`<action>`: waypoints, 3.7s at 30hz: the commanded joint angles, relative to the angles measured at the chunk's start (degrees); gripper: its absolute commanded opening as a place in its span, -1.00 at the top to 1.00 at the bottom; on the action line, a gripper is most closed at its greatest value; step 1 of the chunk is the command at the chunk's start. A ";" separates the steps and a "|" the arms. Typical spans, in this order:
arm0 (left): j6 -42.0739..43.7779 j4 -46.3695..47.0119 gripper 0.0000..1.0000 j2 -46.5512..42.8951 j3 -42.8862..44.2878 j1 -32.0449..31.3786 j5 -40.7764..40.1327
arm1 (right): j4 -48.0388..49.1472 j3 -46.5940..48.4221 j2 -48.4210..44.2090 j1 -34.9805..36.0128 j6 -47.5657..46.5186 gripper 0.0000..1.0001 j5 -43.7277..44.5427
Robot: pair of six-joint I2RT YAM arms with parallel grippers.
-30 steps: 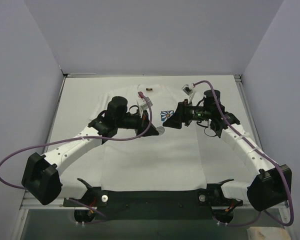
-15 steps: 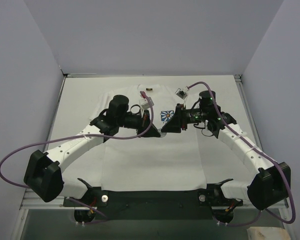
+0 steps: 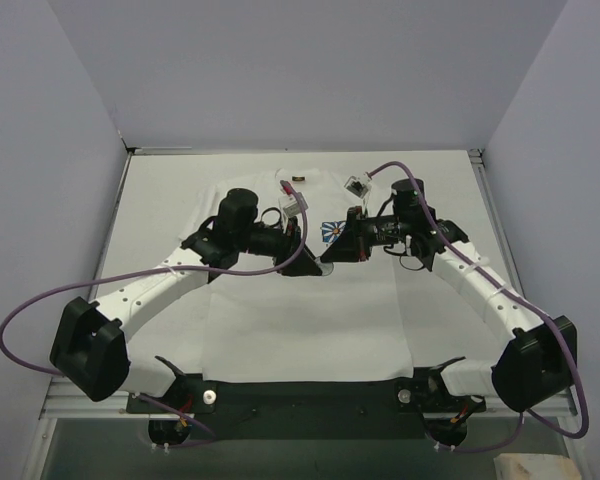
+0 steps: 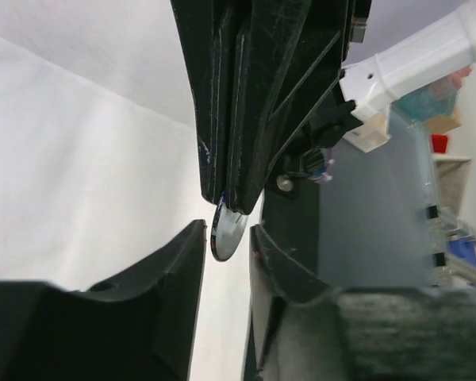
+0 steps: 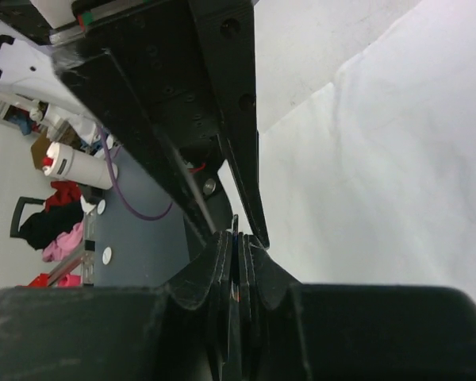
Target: Pin the brooch onto the clothing
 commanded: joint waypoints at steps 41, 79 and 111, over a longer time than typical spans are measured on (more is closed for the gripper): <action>-43.49 59.89 -0.02 8.40 -5.94 9.00 0.10 | 62.09 -21.45 -13.17 1.34 36.86 1.00 28.83; -12.65 15.79 1.00 -5.47 0.92 8.30 -3.60 | 33.88 -10.47 -16.16 0.90 20.17 -0.81 20.77; -8.25 8.92 1.00 -13.65 -1.01 7.60 -7.11 | 55.15 -11.25 -4.47 6.18 36.07 0.05 7.30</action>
